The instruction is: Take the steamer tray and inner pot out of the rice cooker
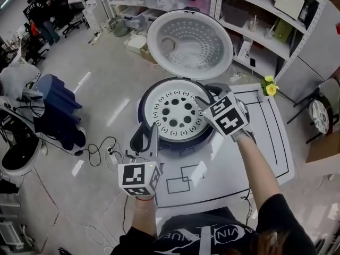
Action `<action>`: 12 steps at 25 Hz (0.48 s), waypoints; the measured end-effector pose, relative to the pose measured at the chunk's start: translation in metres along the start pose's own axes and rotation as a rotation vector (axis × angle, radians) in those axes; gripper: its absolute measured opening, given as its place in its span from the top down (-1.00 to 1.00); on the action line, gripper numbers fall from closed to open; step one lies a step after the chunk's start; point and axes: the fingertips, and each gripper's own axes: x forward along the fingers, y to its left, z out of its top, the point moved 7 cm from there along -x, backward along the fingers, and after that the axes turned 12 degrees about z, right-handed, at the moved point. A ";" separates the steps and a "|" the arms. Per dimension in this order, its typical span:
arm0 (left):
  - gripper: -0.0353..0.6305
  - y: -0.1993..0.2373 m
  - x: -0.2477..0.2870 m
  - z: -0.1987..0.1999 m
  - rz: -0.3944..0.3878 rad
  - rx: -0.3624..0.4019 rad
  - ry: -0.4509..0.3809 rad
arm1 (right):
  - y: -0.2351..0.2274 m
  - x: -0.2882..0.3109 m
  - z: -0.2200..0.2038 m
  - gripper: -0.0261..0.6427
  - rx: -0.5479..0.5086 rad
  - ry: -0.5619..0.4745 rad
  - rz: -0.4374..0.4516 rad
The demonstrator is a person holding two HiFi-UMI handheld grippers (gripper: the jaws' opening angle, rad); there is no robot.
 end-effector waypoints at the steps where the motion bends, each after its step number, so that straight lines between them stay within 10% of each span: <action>1: 0.60 -0.001 0.000 0.001 0.005 -0.001 -0.001 | -0.002 0.008 0.001 0.36 -0.030 0.040 0.002; 12: 0.60 0.013 -0.009 -0.003 0.039 -0.003 0.009 | 0.000 0.047 -0.003 0.51 -0.180 0.228 -0.018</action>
